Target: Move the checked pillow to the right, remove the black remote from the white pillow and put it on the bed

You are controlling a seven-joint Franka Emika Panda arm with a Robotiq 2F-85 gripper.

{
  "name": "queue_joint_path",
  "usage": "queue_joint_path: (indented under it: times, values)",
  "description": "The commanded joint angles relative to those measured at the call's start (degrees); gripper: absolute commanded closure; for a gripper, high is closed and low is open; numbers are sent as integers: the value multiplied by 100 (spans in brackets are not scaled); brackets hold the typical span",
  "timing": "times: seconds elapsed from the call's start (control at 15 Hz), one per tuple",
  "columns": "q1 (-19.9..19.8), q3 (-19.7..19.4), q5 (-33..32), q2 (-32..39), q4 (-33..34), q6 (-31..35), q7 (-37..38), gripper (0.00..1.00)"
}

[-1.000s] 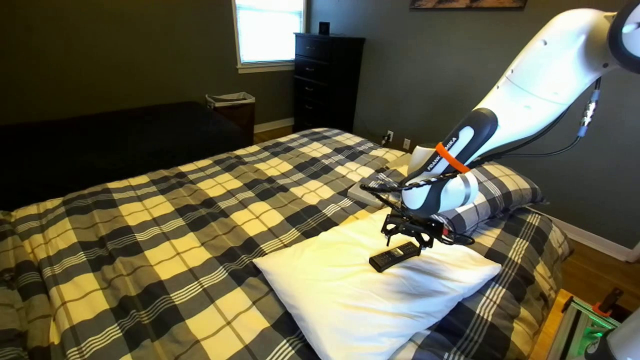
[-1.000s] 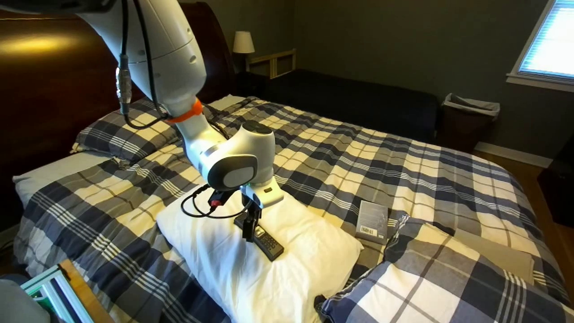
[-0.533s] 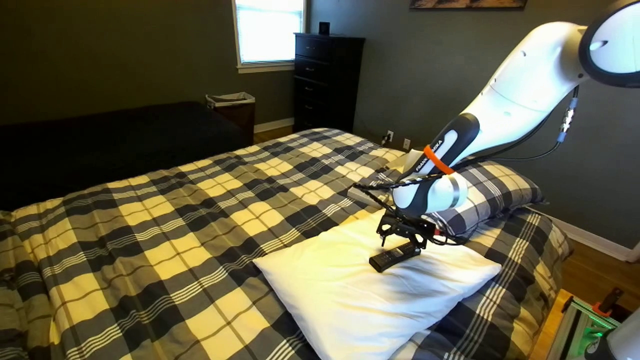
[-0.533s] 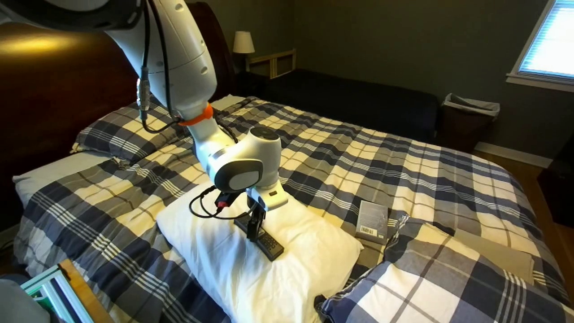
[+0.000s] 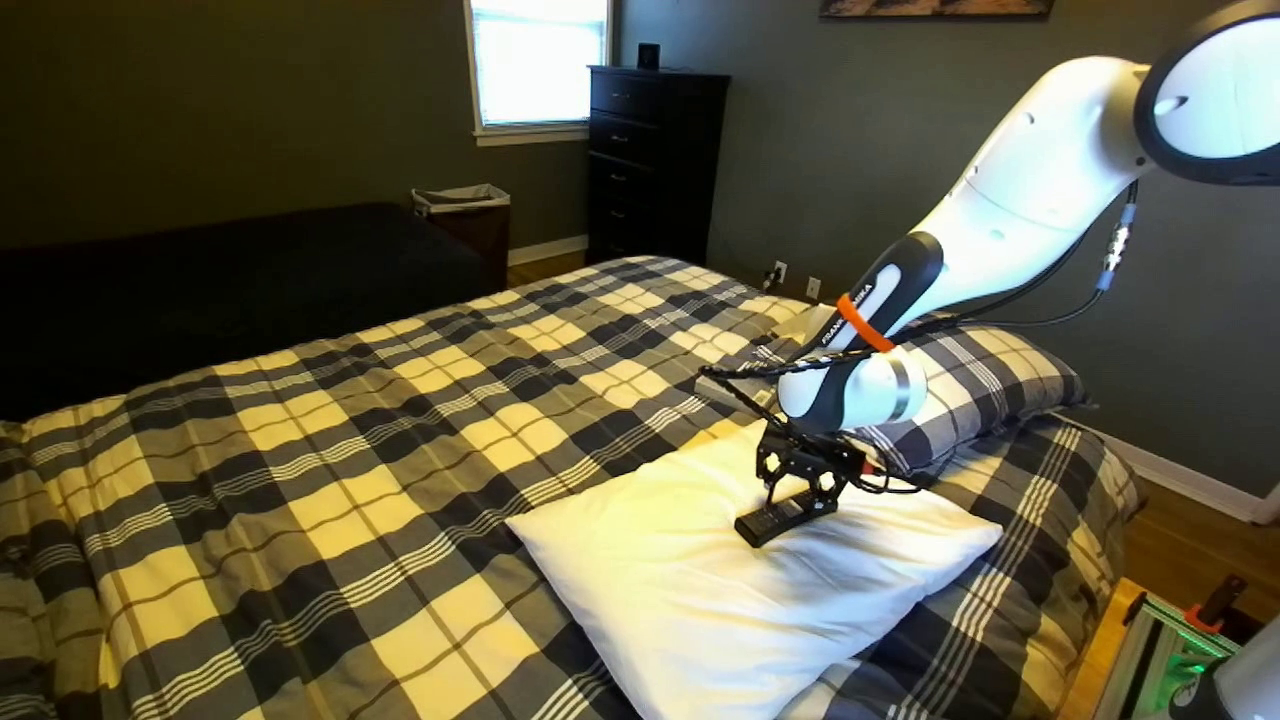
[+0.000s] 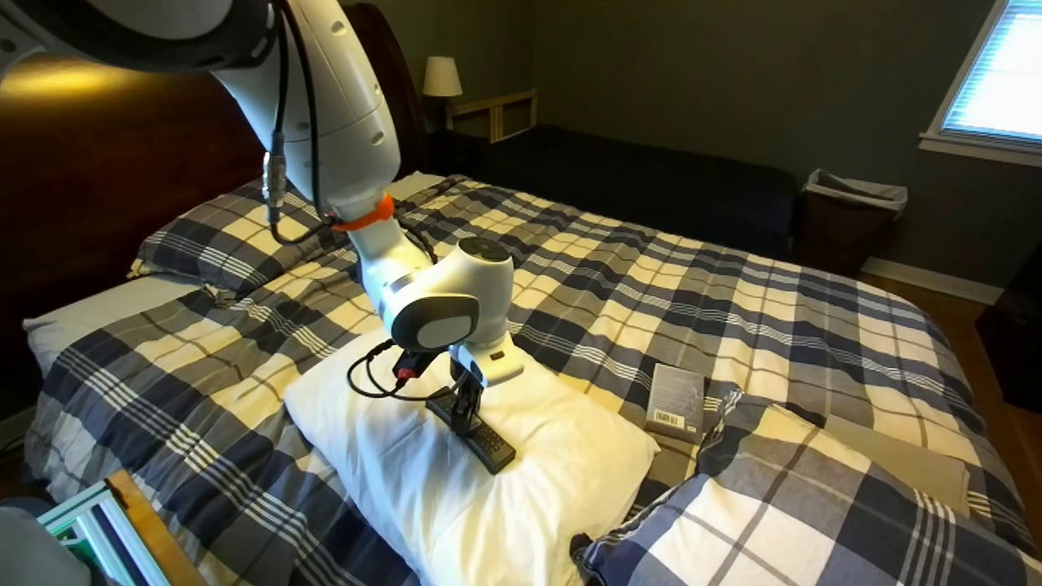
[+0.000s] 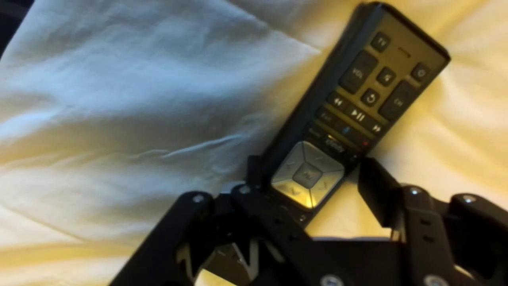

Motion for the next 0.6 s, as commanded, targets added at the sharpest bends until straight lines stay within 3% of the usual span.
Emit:
queue_joint_path:
  times: [0.0, 0.13, 0.53]
  values:
    - [-13, 39, 244, 153, 135, -17, -209, 18]
    - [-8, 43, 266, 156, 139, -25, -214, 1]
    - [3, 55, 323, 224, 185, -82, -258, 0]
